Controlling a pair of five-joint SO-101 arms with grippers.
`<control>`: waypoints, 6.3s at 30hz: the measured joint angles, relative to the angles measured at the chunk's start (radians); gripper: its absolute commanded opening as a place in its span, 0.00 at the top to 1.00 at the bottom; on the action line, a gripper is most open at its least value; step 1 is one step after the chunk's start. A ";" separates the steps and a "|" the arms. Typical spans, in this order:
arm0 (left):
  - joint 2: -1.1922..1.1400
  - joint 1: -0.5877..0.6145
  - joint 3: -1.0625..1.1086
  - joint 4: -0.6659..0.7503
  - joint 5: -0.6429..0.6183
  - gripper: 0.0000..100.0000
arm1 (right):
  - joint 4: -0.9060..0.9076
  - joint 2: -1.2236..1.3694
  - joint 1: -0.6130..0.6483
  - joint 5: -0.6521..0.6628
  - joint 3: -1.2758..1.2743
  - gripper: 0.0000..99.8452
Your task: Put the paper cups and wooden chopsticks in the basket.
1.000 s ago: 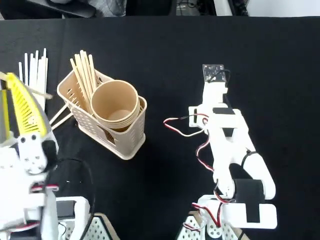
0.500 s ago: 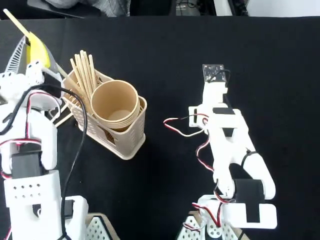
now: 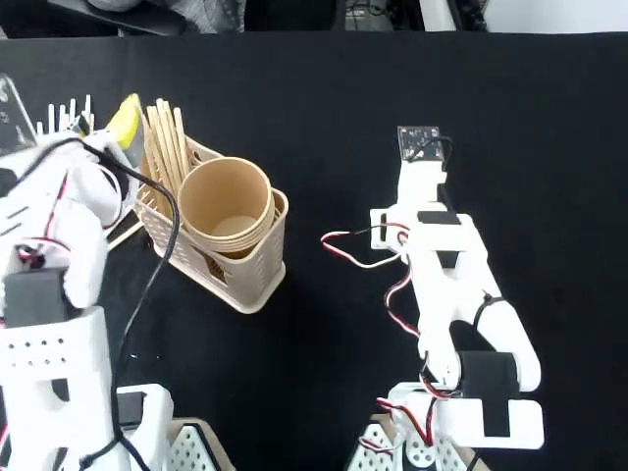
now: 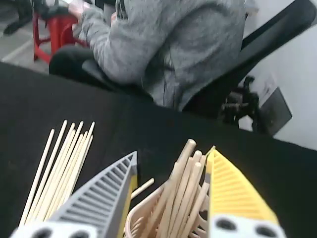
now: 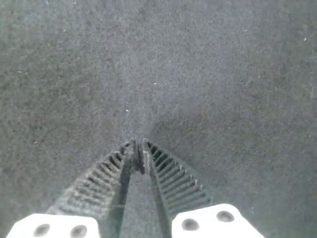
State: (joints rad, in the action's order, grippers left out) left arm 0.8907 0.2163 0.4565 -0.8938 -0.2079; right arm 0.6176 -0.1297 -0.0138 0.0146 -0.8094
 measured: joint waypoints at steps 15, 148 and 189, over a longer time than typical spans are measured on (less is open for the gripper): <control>-0.859 0.331 -0.697 -0.486 0.124 0.79 | 0.000 0.000 0.000 0.000 0.000 0.99; -1.293 0.411 -0.262 0.034 0.462 0.97 | 0.000 0.000 0.000 0.000 0.000 0.99; 0.023 0.166 -0.236 0.183 0.041 0.97 | 0.000 0.000 0.000 0.000 0.000 0.99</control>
State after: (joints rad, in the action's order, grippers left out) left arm 0.9137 0.3821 0.2202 -0.7112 -0.1665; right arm 0.6176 -0.1297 -0.0138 0.0146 -0.8094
